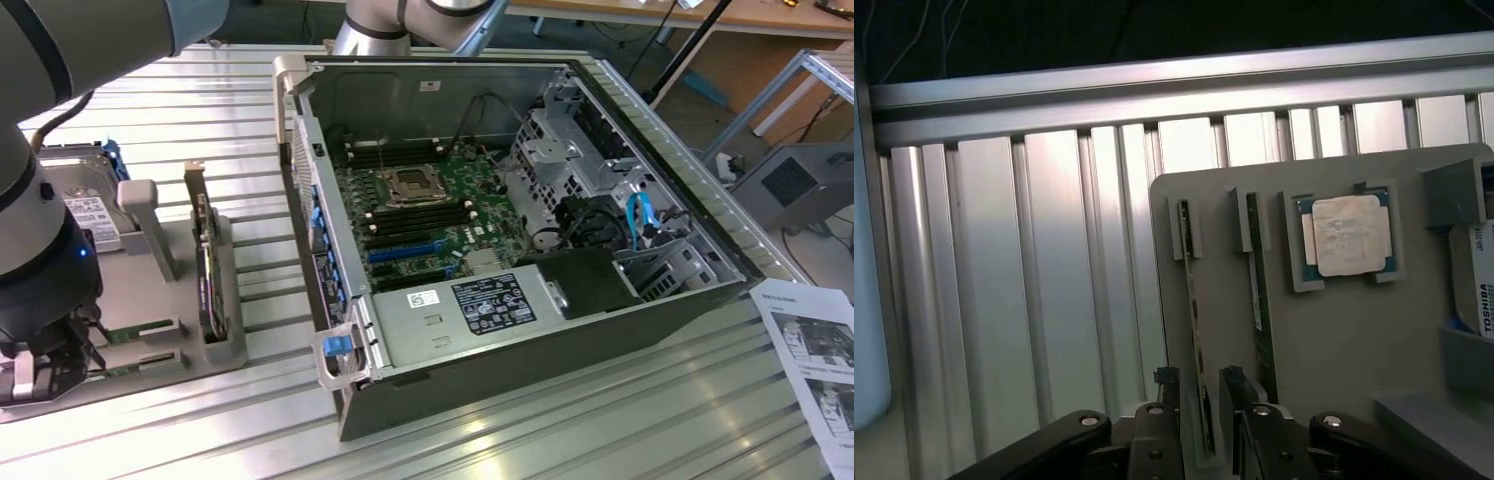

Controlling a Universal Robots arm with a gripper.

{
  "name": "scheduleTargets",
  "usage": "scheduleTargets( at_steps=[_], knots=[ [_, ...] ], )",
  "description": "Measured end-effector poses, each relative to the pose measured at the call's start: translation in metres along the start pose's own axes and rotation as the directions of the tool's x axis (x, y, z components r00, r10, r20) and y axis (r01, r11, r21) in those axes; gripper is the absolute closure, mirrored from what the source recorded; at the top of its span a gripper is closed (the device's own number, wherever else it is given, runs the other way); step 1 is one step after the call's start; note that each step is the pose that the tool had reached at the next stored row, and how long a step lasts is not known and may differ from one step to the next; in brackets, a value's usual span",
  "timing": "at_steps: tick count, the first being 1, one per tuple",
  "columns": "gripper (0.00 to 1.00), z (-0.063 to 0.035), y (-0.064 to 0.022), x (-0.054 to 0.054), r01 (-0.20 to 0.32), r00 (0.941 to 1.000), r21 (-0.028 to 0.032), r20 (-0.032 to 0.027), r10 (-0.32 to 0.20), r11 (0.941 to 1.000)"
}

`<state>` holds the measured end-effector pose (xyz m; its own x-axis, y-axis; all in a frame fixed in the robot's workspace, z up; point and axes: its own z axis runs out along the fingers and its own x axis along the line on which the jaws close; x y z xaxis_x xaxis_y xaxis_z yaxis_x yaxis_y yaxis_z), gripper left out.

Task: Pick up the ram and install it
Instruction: 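Pick up the ram and move it above insertion slot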

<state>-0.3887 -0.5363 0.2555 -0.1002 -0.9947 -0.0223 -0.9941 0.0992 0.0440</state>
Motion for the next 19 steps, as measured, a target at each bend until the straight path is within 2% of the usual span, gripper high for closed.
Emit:
scheduleTargets(
  at_steps=[12,19],
  knots=[
    [0.70,0.0163,-0.0008,0.001,0.000,1.0000,0.0000,-0.0001,0.000,1.0000],
    [0.70,0.0187,-0.0008,0.001,0.000,1.0000,0.0000,-0.0001,0.000,1.0000]
  ],
)
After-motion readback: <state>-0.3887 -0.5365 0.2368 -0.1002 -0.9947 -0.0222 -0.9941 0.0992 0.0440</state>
